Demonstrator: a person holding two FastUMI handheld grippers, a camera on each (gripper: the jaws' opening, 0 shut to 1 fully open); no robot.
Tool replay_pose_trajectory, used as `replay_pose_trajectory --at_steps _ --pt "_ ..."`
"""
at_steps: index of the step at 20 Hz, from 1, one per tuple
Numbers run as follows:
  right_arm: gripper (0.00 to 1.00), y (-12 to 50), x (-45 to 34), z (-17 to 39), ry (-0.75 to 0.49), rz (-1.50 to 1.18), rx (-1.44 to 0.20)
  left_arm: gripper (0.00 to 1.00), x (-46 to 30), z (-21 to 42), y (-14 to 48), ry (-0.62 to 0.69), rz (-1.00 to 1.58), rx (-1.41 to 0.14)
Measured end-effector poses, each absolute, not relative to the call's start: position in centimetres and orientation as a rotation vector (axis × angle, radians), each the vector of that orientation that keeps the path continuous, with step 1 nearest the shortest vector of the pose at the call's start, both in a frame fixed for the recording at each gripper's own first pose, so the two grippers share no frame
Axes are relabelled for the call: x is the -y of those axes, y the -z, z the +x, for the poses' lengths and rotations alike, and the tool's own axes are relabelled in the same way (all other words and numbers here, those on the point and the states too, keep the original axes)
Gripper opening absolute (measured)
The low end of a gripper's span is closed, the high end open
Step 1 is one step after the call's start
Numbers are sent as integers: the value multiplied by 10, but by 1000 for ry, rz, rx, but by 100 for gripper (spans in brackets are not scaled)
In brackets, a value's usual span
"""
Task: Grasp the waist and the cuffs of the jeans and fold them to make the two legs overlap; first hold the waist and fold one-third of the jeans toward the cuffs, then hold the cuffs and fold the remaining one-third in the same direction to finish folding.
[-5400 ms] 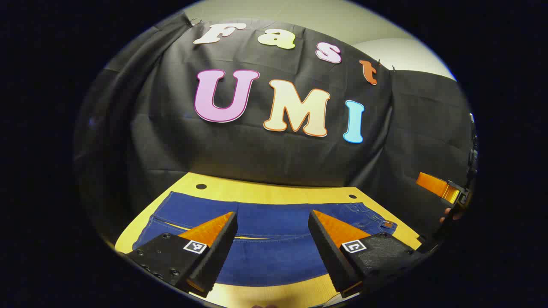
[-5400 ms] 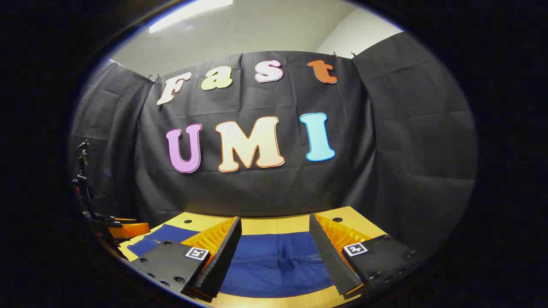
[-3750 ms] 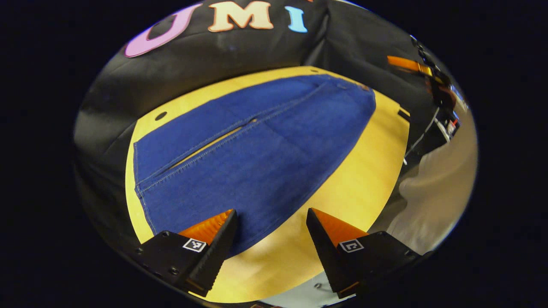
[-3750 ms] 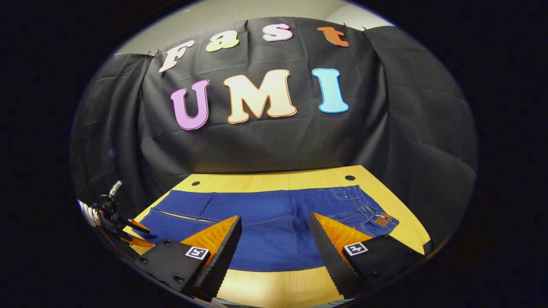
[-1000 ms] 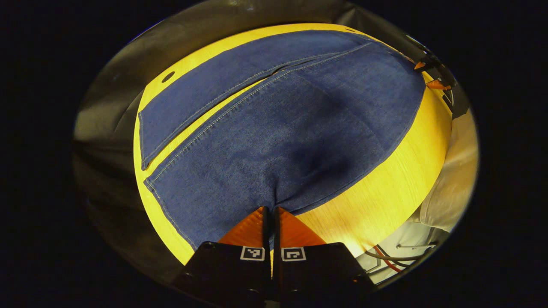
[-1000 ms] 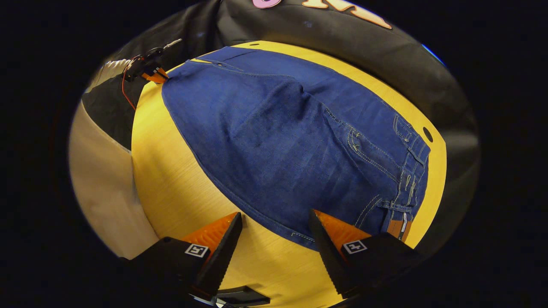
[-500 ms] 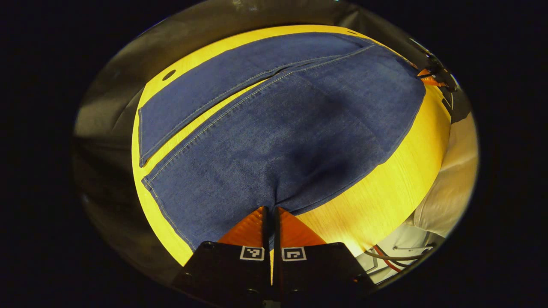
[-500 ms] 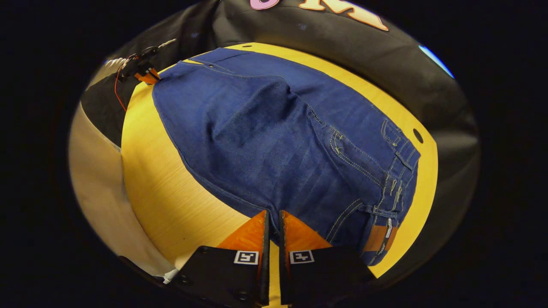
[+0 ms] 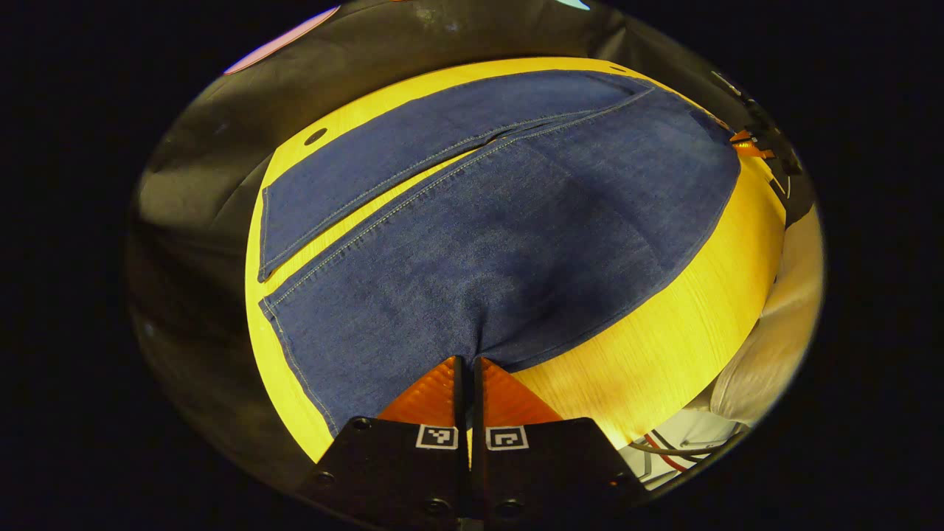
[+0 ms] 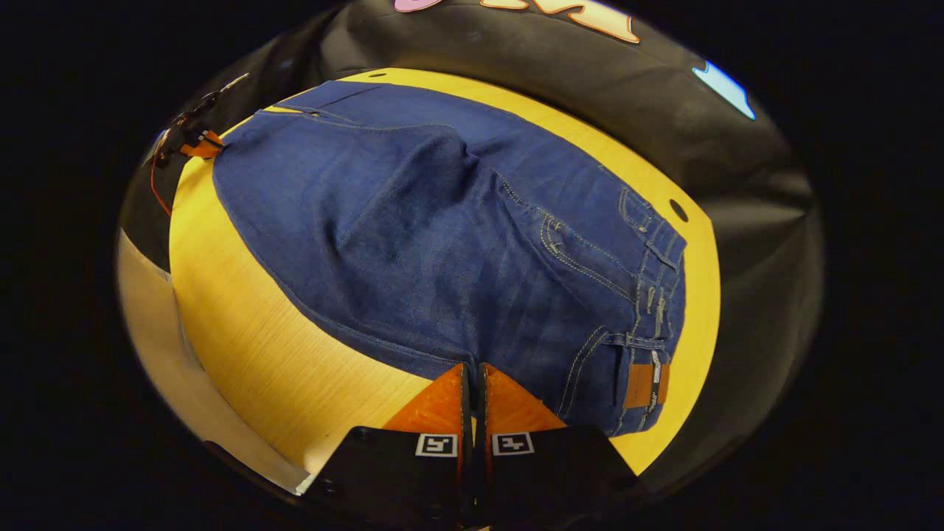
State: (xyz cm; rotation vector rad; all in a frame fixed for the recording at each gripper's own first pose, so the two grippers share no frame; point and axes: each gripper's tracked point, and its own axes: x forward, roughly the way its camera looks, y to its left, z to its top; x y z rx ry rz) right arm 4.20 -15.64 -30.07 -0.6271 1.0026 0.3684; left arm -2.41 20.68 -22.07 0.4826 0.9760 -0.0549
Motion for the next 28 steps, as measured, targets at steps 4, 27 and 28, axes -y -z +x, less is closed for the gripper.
replay_pose_trajectory --at_steps 4,27,28 --pt "3 263 145 58 -309 -561 -909 0 -213 -14 184 -51 430 -927" --pt "2 252 122 361 -114 -492 -655 0 -268 304 93 -406 681 -718" --pt "2 262 124 363 -112 -482 -659 0 -262 308 94 -407 674 -724"
